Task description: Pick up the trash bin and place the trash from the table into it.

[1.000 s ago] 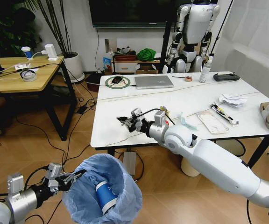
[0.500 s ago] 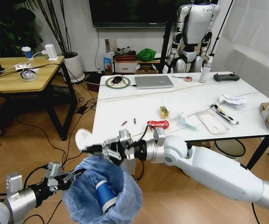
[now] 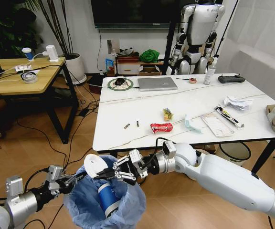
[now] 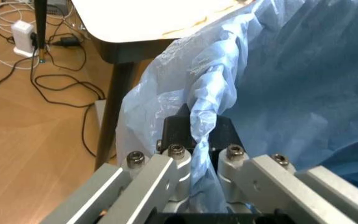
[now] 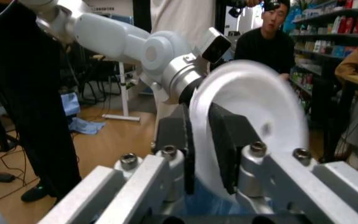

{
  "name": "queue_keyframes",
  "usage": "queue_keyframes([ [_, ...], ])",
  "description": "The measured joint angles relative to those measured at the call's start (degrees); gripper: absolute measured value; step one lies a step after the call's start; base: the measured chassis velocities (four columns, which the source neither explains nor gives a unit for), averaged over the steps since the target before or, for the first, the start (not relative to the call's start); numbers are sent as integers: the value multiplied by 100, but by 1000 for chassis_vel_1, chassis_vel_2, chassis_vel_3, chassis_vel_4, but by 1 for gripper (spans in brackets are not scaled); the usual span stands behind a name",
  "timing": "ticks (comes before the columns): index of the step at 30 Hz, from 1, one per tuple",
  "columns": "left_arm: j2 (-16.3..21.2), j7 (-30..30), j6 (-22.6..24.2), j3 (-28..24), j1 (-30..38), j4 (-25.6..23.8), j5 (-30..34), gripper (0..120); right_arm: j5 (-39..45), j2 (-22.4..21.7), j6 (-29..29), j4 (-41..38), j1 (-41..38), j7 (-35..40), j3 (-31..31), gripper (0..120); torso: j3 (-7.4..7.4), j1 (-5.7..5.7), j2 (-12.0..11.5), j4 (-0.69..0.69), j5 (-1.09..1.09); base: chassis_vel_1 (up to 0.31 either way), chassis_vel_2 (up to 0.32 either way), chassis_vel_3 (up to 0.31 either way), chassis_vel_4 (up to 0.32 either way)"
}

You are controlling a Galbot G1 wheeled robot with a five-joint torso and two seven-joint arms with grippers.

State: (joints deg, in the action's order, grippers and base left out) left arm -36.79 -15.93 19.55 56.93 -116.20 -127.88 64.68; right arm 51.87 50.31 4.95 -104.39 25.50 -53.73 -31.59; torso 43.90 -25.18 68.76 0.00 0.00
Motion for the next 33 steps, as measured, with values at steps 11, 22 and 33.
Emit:
queue_keyframes([
  [11, -53, 98, 13, -28, -43, -30, -82, 0, -236, -110, -32, -141, 241, 826, 423, 59, 0, 0, 0, 0, 0, 0, 0, 0, 0],
  [22, -31, -45, -9, 206, -122, 234, -77, 0, -413, 154, -543, -82, 162, 4204, 544, 100, 0, 0, 0, 0, 0, 0, 0, 0, 0],
  [33, -43, -97, -41, 188, -85, 317, -78, 0, -23, 658, -2329, 383, -157, 6184, 706, 100, 0, 0, 0, 1, -1, 0, 0, 0, 0],
])
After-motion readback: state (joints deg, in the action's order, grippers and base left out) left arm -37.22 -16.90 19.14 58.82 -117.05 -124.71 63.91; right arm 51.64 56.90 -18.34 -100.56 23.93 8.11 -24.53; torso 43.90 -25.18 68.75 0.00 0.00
